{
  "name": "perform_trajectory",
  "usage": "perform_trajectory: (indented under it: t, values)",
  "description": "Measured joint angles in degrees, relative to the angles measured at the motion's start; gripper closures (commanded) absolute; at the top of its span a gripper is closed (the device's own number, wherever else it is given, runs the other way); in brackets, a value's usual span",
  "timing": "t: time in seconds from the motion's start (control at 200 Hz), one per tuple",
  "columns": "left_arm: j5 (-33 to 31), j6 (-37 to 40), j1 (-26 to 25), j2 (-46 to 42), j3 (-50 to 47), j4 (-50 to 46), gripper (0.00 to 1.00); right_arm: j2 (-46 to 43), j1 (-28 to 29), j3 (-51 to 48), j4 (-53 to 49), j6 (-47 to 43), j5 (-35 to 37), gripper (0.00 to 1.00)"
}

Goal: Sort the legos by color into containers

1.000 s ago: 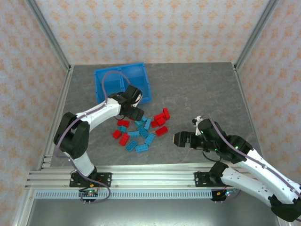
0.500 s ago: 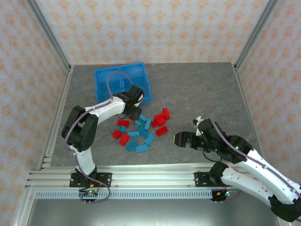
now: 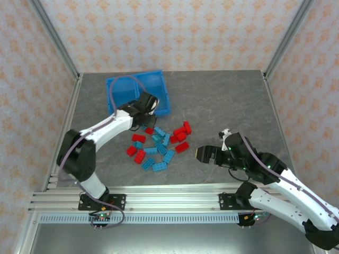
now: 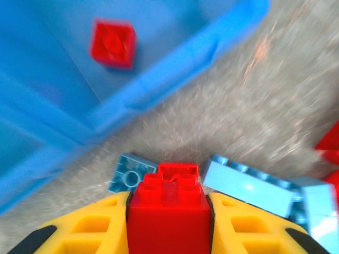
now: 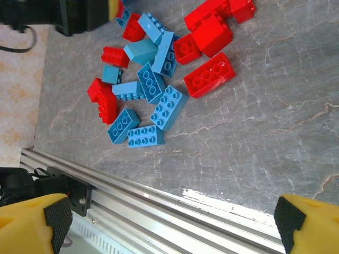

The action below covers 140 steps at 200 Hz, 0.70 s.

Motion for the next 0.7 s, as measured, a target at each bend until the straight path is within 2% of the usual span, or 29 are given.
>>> perform_trajectory:
  t: [0.085,0.195,0.435,0.541,0.701]
  values:
    - [-1.38,-0.20,0.00,-4.17,3.96,-0.48,0.68,0.00,0.00,0.22,0.59,0.26,0.74,0.01]
    - [-3.76,0.07,0.46,-2.58,13.86,-0.61,0.68,0.00,0.00,0.48,1.70,0.70,1.68,0.01]
    - [-6.54,0.70,4.57,16.81,35.65,-1.60,0.69,-0.35,0.00,1.55,1.90,1.40,2.95,0.01]
    - [-6.95,0.68,5.88,24.52,38.82,-2.34,0.69,-0.96,0.00,2.64,1.22,1.55,3.80,0.01]
    - [-7.30,0.63,6.47,32.48,39.65,-3.89,0.63,-1.79,0.00,3.58,0.31,1.57,4.28,0.01]
